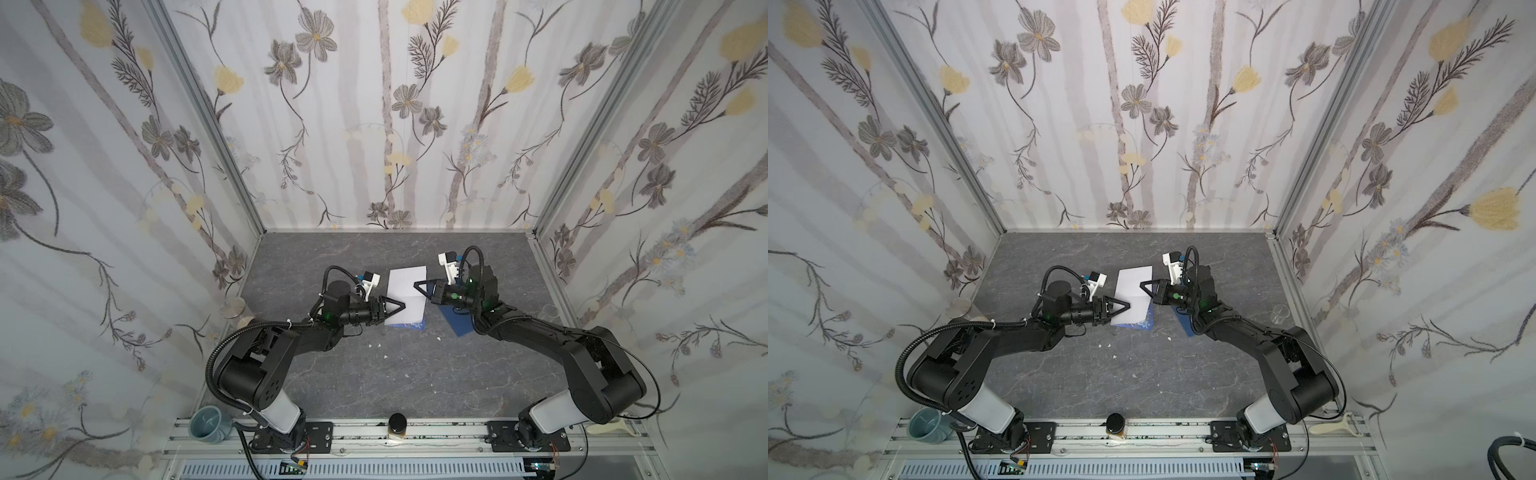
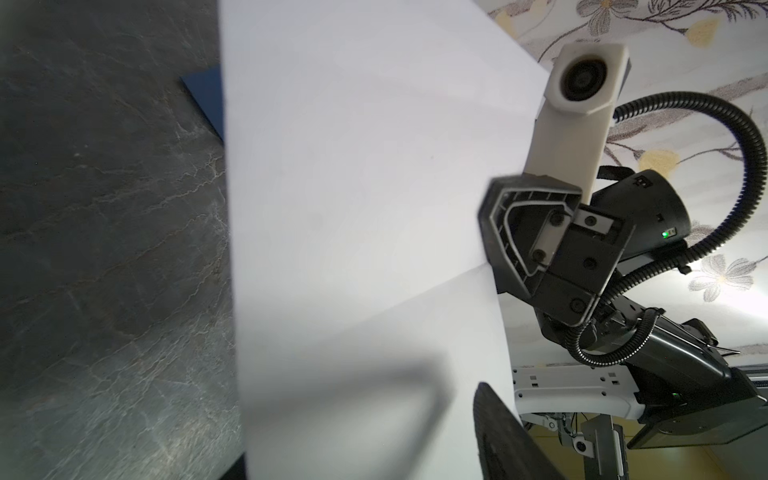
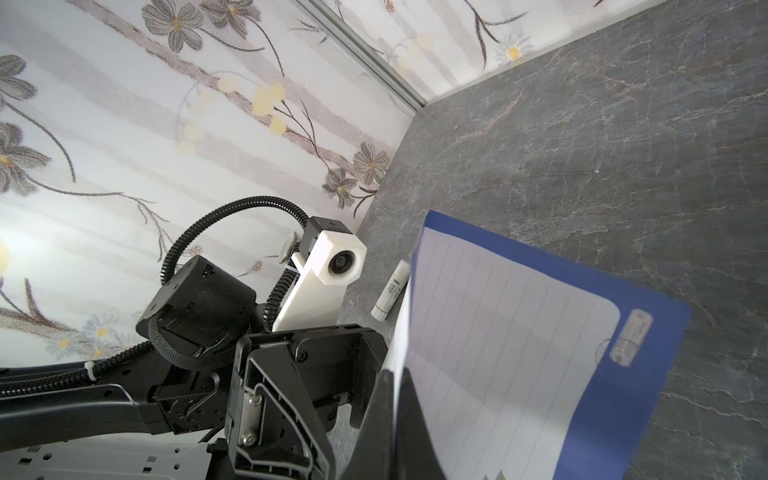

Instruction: Place the letter into the envelope and seal it

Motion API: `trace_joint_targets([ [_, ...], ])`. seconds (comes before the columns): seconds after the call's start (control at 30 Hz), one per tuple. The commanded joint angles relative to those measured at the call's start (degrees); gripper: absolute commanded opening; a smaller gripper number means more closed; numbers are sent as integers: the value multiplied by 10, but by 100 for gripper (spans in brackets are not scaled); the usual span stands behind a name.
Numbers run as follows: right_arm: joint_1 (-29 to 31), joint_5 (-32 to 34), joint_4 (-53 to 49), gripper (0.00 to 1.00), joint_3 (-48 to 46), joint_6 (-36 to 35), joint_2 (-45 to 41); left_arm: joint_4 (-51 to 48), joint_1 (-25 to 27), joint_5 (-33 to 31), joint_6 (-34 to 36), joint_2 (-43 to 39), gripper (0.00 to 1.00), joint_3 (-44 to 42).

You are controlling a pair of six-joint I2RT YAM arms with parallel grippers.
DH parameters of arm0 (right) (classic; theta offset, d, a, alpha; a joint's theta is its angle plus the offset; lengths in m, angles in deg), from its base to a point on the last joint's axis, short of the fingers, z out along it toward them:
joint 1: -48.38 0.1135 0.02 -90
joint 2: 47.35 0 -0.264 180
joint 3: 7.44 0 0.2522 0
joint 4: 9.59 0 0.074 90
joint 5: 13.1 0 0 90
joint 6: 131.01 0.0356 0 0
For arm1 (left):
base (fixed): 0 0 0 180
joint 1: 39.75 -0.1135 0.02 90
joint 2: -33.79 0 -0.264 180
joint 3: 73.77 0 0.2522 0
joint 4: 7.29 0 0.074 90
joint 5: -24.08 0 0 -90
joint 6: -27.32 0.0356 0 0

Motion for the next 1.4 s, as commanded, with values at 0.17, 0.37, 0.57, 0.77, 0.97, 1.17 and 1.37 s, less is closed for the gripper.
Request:
trace_joint_targets([
  [0.17,-2,12,11,0,-2,-13,-7,56,0,17,-28,-4,59,-2],
  [0.37,-1,24,-3,0,-1,-24,-6,67,0,21,-38,-7,52,-4],
  [0.57,0,33,-10,0,0,-37,-8,74,0,24,-43,-9,48,-4],
  [0.77,1,40,-25,1,2,-51,-15,78,1,24,-46,-7,43,-6],
  [0.97,1,50,-37,4,2,-64,-18,83,0,25,-50,-2,30,-7],
  [1.17,2,57,-40,9,3,-72,-22,86,0,23,-51,0,17,-11],
  [1.37,1,68,-56,15,7,-90,-29,89,0,18,-52,2,0,-13],
])
